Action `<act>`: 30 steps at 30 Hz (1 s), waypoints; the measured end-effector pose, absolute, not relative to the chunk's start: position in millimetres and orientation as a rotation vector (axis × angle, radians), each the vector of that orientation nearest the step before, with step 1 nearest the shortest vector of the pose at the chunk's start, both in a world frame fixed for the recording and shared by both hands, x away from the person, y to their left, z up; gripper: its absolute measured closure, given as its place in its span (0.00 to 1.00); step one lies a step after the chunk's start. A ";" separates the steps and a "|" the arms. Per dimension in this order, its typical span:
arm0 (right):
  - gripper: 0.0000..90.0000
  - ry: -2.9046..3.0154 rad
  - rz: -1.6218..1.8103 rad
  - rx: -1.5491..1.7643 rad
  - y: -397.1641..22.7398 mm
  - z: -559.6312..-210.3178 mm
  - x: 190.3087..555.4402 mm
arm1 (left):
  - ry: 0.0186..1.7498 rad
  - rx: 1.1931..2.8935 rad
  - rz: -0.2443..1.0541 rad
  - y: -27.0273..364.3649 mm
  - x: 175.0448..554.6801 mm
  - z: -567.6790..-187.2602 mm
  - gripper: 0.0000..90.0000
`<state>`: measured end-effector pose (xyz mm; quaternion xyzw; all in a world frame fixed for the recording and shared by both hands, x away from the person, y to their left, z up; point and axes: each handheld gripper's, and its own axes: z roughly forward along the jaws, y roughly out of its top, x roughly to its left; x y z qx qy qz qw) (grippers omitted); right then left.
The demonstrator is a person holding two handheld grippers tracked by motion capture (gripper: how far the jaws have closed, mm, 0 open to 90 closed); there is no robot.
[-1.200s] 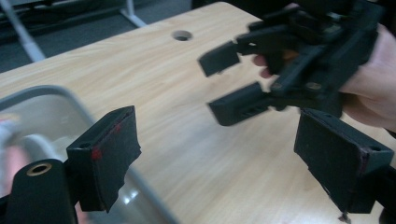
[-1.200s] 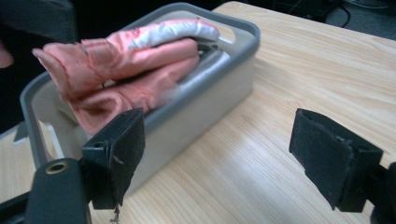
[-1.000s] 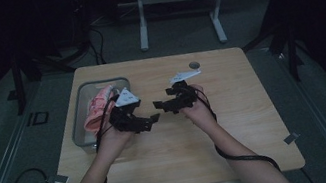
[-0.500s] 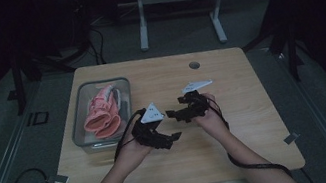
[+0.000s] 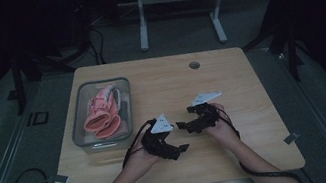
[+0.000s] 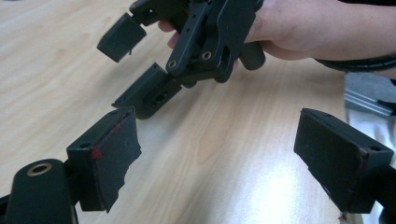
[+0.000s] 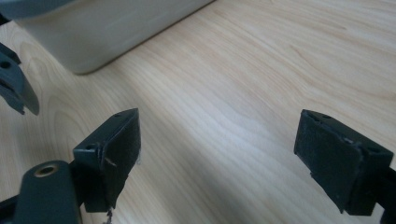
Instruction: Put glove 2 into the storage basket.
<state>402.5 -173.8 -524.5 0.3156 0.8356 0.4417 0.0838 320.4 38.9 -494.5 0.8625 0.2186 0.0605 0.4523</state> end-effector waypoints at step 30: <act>0.16 2.531 1.233 0.854 -219.8 -555.5 364.9 | 0.391 2.199 0.130 23.3 303.0 -549.1 0.15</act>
